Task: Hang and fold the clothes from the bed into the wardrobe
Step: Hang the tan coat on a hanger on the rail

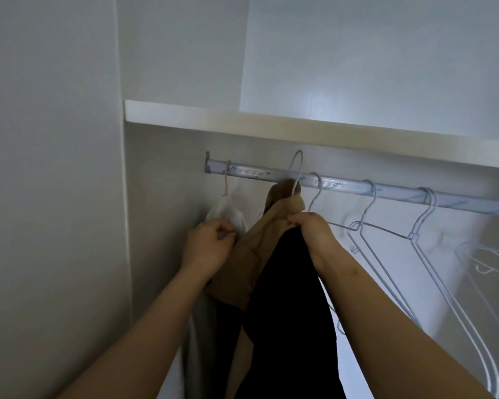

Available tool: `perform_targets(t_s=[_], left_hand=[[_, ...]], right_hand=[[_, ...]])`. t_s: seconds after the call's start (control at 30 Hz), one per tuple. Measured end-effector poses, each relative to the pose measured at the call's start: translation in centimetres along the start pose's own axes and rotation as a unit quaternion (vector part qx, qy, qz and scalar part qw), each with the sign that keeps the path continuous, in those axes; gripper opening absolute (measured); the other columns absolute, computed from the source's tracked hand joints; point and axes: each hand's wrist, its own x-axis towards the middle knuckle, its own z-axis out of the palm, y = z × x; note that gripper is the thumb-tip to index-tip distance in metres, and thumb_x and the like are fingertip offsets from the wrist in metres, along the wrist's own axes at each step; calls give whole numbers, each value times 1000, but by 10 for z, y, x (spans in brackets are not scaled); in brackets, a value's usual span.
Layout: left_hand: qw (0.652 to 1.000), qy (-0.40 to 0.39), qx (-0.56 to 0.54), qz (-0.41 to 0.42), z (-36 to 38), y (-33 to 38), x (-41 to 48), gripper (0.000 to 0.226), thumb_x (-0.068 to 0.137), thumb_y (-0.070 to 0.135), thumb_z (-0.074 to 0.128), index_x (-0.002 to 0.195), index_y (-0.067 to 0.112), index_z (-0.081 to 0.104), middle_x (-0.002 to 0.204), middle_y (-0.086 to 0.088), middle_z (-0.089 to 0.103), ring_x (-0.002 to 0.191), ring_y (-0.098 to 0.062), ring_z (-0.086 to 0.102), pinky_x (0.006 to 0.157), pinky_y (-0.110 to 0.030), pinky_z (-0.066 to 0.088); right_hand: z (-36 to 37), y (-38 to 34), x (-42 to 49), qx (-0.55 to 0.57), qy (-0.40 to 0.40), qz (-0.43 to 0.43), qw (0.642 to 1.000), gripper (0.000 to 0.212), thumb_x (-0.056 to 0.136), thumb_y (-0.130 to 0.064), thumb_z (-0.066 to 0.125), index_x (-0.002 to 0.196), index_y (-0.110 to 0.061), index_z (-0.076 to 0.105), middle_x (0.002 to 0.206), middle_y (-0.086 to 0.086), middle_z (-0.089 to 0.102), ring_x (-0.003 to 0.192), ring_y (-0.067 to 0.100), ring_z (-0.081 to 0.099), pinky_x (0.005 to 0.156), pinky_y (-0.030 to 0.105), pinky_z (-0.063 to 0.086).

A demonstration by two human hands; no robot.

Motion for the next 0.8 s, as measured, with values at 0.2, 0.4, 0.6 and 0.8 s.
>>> perform_targets(t_s=[0.2, 0.4, 0.6, 0.8], left_hand=[[998, 21, 57, -12, 17, -13, 25, 21, 84, 3, 57, 100, 11, 67, 123, -16, 48, 110, -32, 54, 96, -28, 41], [997, -11, 77, -16, 20, -27, 34, 49, 87, 7, 54, 133, 20, 45, 133, -12, 48, 118, -29, 50, 98, -34, 41], [999, -41, 30, 1, 20, -37, 21, 72, 81, -6, 50, 144, 23, 30, 140, -2, 44, 127, -20, 44, 96, -16, 32], [997, -31, 67, 1, 17, -47, 8, 72, 86, -6, 44, 146, 27, 23, 149, 1, 34, 132, -21, 38, 86, -4, 22]], right_hand=[[5, 7, 58, -65, 23, -15, 998, 37, 91, -8, 50, 126, 3, 45, 110, 16, 56, 78, 22, 54, 49, 22, 45], [16, 52, 79, -56, 26, 4, 998, 30, 91, -6, 47, 121, -6, 39, 94, 10, 51, 81, 21, 53, 55, 28, 41], [29, 78, 63, -206, 43, -85, 974, 53, 91, -22, 50, 139, -16, 28, 124, 12, 52, 108, 31, 54, 94, 49, 47], [36, 101, 42, -212, 2, -118, 970, 78, 89, -6, 48, 149, -26, 3, 143, 8, 36, 111, 21, 49, 98, 36, 43]])
